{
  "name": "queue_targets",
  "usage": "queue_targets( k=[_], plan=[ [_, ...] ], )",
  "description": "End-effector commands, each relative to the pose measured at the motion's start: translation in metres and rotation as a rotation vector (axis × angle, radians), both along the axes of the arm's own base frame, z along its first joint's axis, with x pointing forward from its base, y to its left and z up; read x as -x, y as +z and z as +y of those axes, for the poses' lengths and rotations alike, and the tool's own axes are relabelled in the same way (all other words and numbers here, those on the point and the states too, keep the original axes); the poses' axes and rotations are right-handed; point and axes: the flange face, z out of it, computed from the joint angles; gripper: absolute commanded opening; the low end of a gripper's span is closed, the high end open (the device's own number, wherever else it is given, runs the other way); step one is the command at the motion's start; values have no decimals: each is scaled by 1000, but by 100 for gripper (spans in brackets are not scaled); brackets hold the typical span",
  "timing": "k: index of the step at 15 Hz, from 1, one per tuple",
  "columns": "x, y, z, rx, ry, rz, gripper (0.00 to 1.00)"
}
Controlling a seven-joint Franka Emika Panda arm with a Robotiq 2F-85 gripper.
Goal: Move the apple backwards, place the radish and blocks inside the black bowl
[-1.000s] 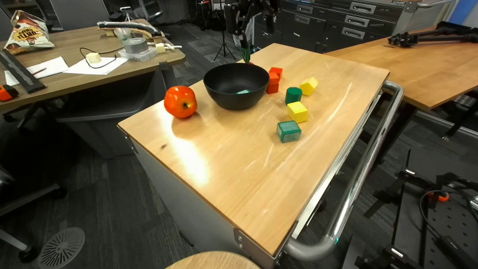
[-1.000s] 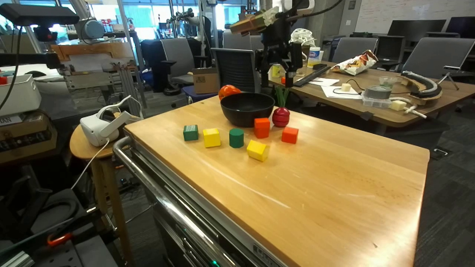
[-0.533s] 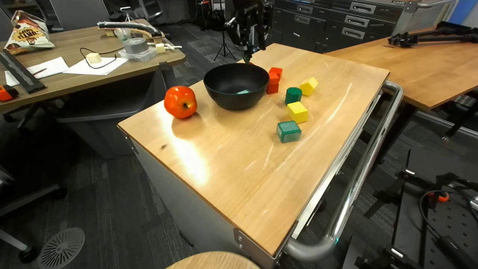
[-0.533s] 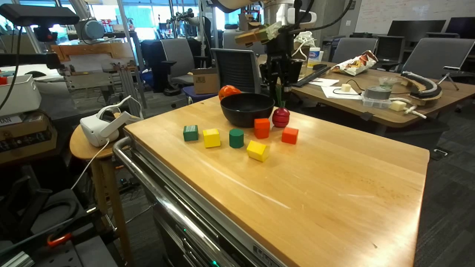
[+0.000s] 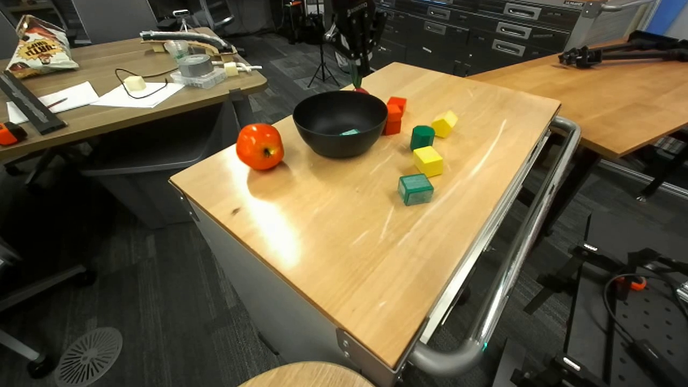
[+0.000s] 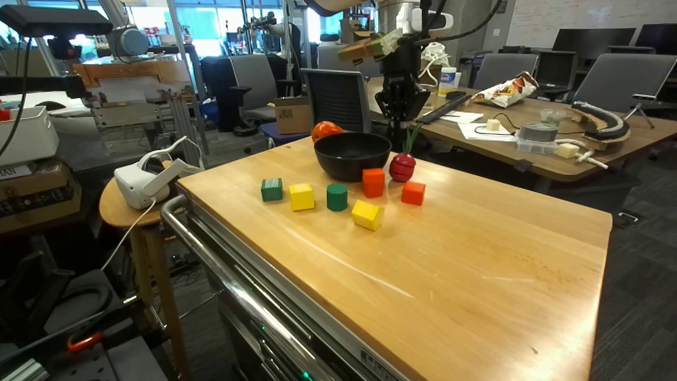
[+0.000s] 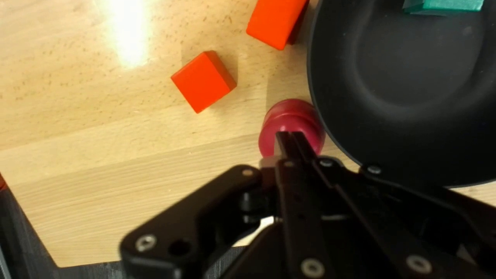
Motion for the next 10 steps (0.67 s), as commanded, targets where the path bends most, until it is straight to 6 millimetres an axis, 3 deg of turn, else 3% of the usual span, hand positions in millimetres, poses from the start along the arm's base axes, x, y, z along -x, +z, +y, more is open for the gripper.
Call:
queue_targets(
  k=[1, 7, 10],
  plan=[
    [-1, 31, -4, 18, -23, -52, 1],
    [37, 134, 6, 185, 51, -184, 1],
    [58, 164, 26, 180, 103, -195, 1]
  ],
)
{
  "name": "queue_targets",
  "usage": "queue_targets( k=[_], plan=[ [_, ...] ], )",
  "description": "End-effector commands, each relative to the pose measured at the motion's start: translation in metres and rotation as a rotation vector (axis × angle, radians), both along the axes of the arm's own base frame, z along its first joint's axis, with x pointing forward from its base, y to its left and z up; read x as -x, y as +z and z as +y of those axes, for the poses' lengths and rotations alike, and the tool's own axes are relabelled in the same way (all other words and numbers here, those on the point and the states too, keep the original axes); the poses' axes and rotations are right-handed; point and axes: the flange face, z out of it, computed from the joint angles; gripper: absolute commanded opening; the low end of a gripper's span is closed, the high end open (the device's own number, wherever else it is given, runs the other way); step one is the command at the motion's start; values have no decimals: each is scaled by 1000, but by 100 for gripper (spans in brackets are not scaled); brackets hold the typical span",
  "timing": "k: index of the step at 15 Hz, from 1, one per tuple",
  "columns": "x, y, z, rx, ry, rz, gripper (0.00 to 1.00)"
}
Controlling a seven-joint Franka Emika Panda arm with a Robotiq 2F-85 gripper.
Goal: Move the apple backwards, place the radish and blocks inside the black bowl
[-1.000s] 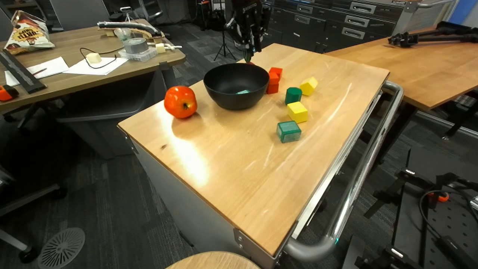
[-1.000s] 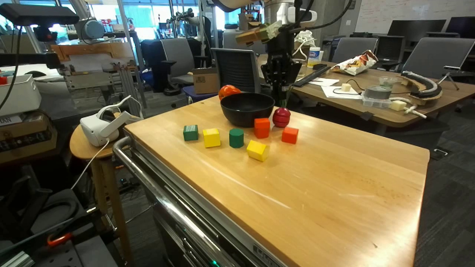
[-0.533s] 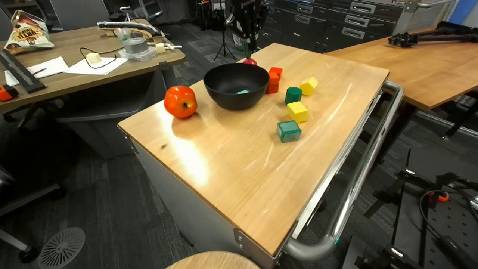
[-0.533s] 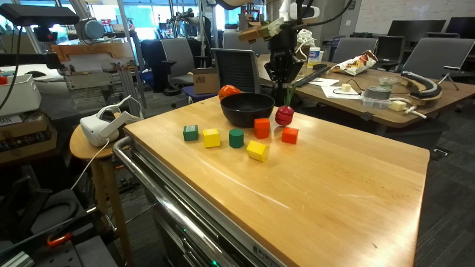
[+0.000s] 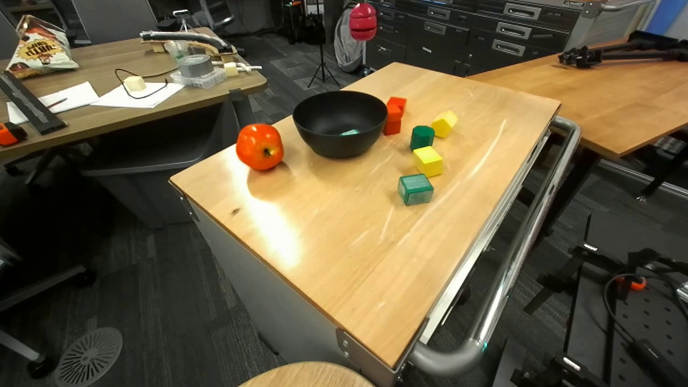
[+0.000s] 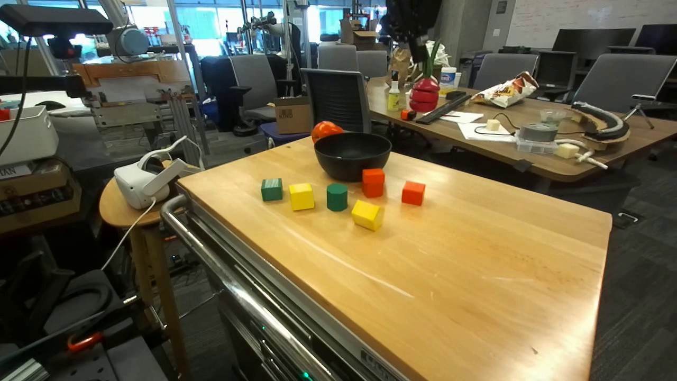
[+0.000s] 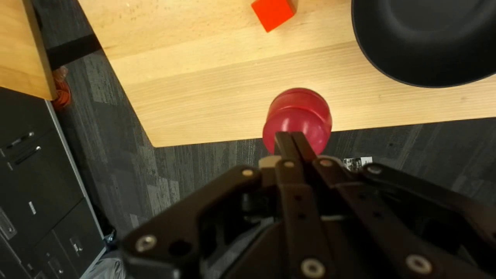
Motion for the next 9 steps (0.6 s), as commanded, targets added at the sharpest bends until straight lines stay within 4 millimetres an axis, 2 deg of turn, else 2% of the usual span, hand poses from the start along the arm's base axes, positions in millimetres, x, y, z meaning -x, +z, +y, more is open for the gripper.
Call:
queue_targets(
  k=[1, 3, 5, 9],
  plan=[
    [31, 27, 22, 7, 58, 7, 1],
    [33, 16, 31, -7, 56, 50, 1],
    [34, -3, 40, -18, 68, 105, 1],
    [31, -34, 66, -33, 111, 126, 1]
  ],
)
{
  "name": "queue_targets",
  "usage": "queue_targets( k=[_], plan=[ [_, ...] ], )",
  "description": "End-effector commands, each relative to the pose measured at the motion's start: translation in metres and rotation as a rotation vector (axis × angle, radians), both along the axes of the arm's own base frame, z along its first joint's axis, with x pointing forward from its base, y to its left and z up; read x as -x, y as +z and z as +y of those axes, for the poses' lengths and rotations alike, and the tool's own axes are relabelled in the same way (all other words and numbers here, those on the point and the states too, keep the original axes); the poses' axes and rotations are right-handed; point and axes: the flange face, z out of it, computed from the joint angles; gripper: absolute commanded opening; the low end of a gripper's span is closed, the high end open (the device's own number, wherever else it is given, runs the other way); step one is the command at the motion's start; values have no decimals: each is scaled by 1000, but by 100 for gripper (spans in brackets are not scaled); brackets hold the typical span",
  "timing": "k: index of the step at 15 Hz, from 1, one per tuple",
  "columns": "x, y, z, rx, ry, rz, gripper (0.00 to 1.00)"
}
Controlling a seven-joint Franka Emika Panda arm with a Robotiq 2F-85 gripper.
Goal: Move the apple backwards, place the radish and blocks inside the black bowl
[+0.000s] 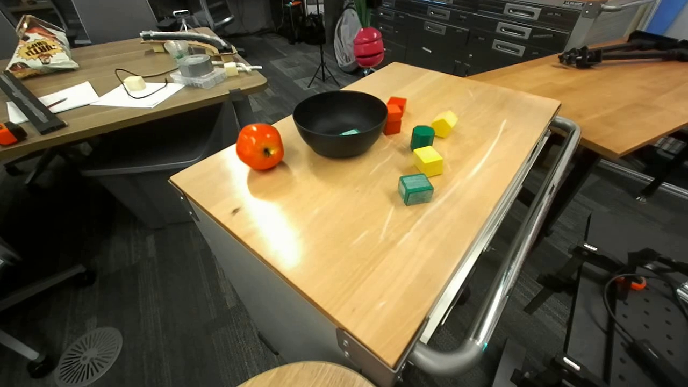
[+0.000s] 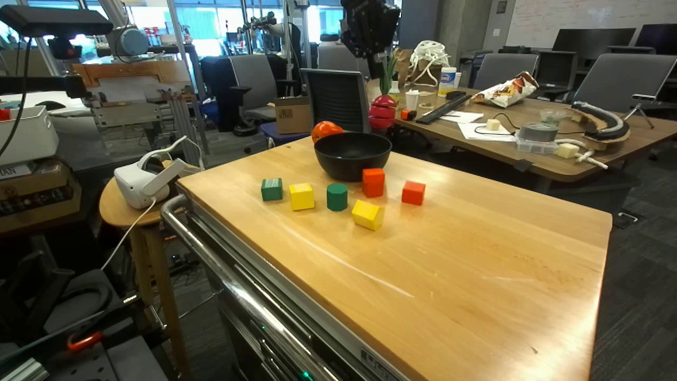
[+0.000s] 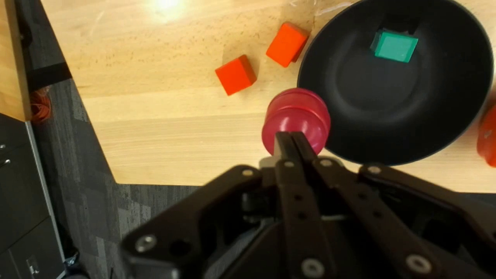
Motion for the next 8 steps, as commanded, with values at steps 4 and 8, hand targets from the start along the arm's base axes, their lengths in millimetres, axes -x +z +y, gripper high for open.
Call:
queue_targets(
  k=[4, 8],
  plan=[
    [-3, -26, 39, -8, 75, 26, 1],
    [-20, -59, 46, 8, 69, 79, 1]
  ],
)
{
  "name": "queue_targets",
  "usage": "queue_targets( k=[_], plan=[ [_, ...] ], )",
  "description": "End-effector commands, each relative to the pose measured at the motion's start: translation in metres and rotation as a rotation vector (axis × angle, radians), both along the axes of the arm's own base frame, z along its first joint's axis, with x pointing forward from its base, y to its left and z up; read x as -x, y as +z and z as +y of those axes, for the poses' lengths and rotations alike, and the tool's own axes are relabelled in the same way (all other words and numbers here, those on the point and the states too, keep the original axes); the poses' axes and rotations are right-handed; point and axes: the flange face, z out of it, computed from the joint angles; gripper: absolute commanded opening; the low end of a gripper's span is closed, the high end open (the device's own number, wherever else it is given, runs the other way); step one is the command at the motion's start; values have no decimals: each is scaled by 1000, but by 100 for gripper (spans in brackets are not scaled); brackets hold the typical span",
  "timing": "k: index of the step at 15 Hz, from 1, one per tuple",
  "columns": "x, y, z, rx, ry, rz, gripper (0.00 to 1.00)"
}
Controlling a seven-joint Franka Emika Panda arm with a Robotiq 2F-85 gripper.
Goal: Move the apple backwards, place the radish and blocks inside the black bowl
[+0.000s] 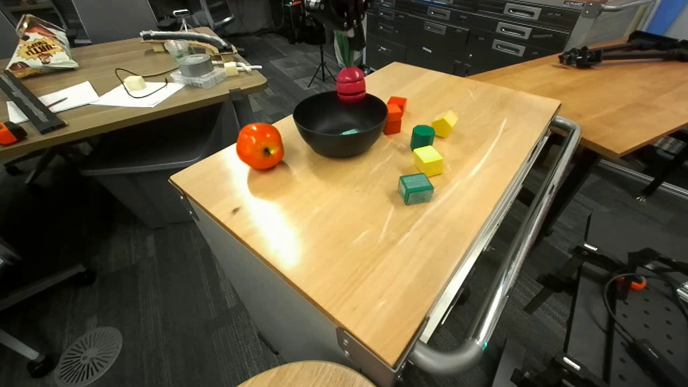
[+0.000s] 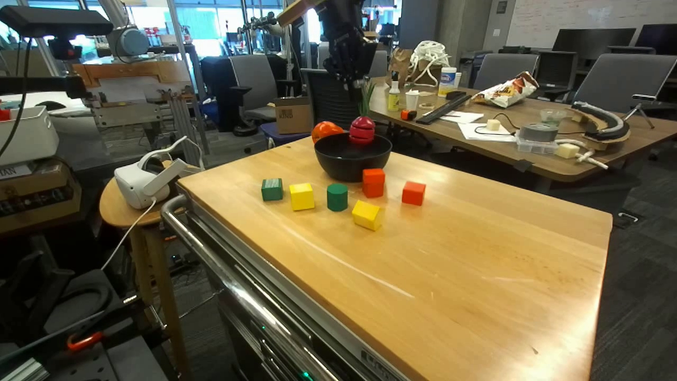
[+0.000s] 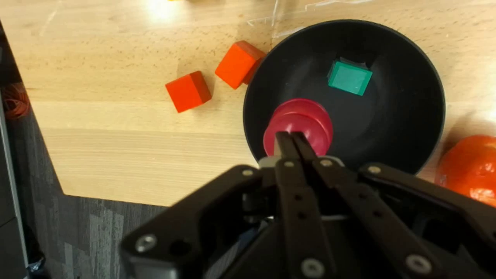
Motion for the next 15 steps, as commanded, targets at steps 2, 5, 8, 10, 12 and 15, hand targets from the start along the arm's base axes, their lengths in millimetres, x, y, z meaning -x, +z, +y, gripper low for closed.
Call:
queue_targets(
  k=[2, 5, 8, 10, 12, 15],
  plan=[
    [-20, -26, -2, 8, -6, 32, 16],
    [-27, -35, -15, -2, -13, 49, 20],
    [-24, -16, -35, -3, -33, 38, 46],
    [-19, 7, -57, -15, -51, 5, 60],
    [-12, 27, -85, -55, -101, -17, 74],
    [0, 39, -138, -191, -240, -43, 99]
  ],
)
